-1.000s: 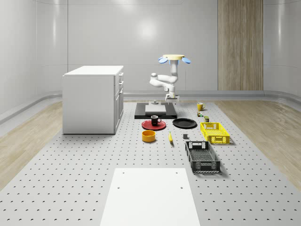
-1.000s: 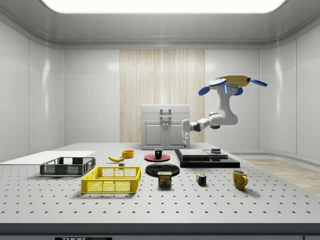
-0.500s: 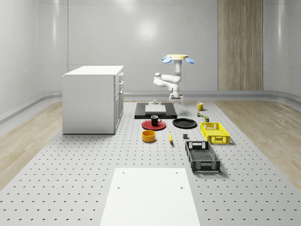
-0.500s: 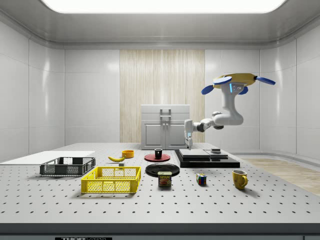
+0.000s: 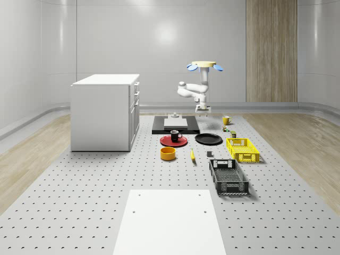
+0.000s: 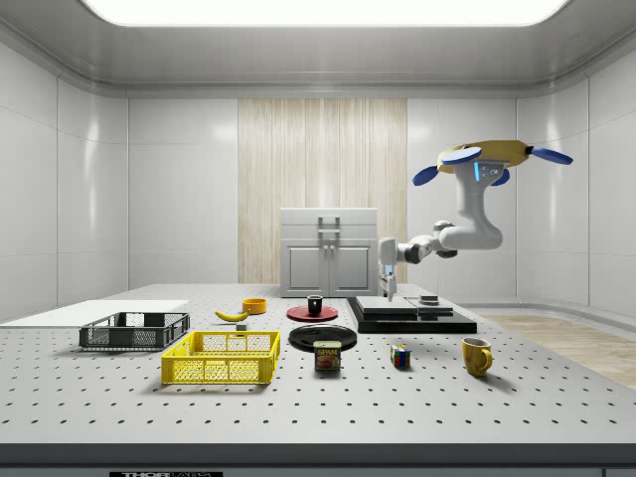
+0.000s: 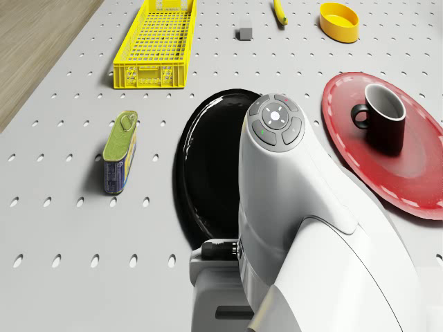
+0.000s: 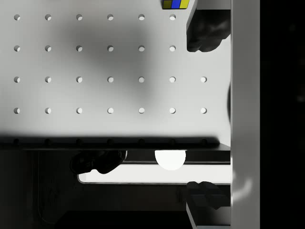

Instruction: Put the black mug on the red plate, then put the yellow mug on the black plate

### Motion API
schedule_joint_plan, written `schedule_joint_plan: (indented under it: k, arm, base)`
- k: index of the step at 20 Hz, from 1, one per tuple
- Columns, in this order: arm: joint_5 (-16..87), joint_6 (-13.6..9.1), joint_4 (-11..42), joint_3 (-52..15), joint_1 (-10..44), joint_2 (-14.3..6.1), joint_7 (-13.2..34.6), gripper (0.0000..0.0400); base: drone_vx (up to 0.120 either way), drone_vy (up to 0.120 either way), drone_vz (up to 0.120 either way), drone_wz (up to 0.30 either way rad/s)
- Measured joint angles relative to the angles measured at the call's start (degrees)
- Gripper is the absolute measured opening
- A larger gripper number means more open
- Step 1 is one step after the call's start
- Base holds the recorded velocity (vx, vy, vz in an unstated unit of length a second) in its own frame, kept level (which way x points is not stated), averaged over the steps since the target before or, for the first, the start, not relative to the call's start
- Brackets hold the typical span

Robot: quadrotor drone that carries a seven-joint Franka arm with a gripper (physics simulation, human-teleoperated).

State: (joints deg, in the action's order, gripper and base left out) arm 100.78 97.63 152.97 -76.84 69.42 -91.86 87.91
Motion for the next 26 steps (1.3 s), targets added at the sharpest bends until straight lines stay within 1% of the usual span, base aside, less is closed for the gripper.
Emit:
schedule_joint_plan:
  k: [3, 7, 11, 26]
  arm:
    - [0.0, 0.0, 0.0, 0.0, 0.0, 0.0, 0.0, 0.04]
    - [0.0, 0.0, 0.0, 0.0, 0.0, 0.0, 0.0, 0.04]
    - [0.0, 0.0, 0.0, 0.0, 0.0, 0.0, 0.0, 0.04]
    - [0.0, 0.1, 0.0, 0.0, 0.0, -0.1, 0.0, 0.04]
  base:
    - [-0.013, 0.12, 0.0, 0.0]
    - [-0.11, 0.12, 0.0, 0.0]
    - [-0.01, 0.12, 0.0, 0.0]
    - [-0.12, 0.12, 0.0, 0.0]
